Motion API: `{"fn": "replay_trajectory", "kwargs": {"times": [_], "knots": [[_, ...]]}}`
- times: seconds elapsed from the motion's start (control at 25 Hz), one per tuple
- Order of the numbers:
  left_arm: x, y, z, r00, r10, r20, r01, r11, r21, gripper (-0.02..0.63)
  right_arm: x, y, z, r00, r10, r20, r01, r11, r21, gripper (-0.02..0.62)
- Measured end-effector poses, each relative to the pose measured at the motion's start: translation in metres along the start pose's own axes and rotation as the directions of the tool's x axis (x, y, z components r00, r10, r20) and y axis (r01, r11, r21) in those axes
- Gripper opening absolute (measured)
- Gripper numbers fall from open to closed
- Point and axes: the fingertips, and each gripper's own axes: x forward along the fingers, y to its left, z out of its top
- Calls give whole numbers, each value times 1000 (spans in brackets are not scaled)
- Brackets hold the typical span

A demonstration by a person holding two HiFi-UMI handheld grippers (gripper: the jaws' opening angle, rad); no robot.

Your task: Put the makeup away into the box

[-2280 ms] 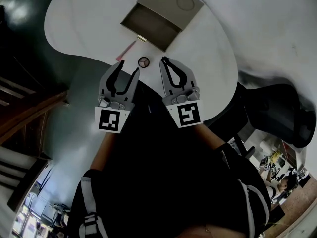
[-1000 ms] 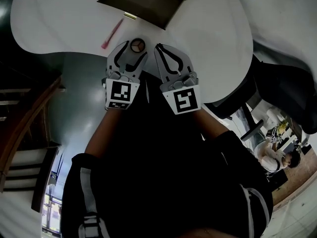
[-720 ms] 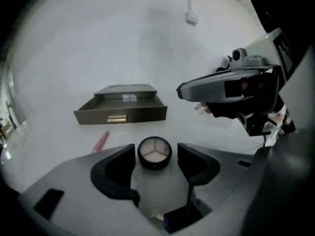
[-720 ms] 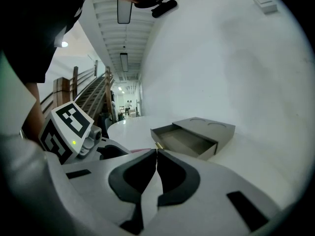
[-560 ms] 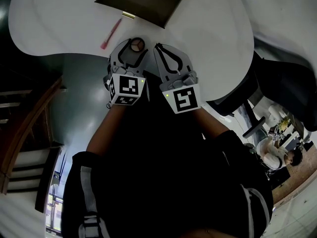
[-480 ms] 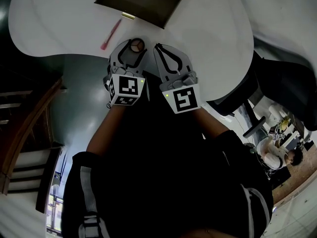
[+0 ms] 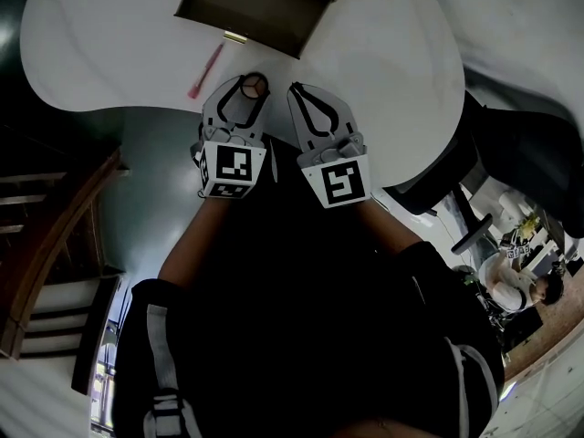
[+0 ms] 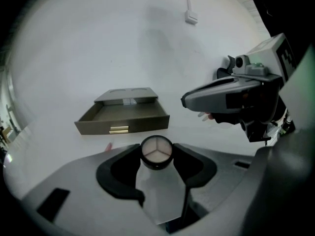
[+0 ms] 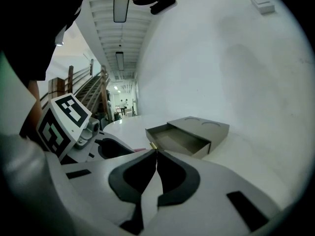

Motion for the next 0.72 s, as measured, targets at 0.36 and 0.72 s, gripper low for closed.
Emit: {"fn": "replay_trajectory", "kwargs": {"times": [0.36, 0.72], "knots": [[-10, 5, 53, 996, -19, 92, 19, 1000, 8, 213, -6, -15, 8, 999, -49, 11, 49, 999, 10, 23], [-6, 11, 87, 990, -28, 140, 21, 999, 47, 213, -5, -36, 22, 993, -115, 40, 113, 992, 49, 25]]}}
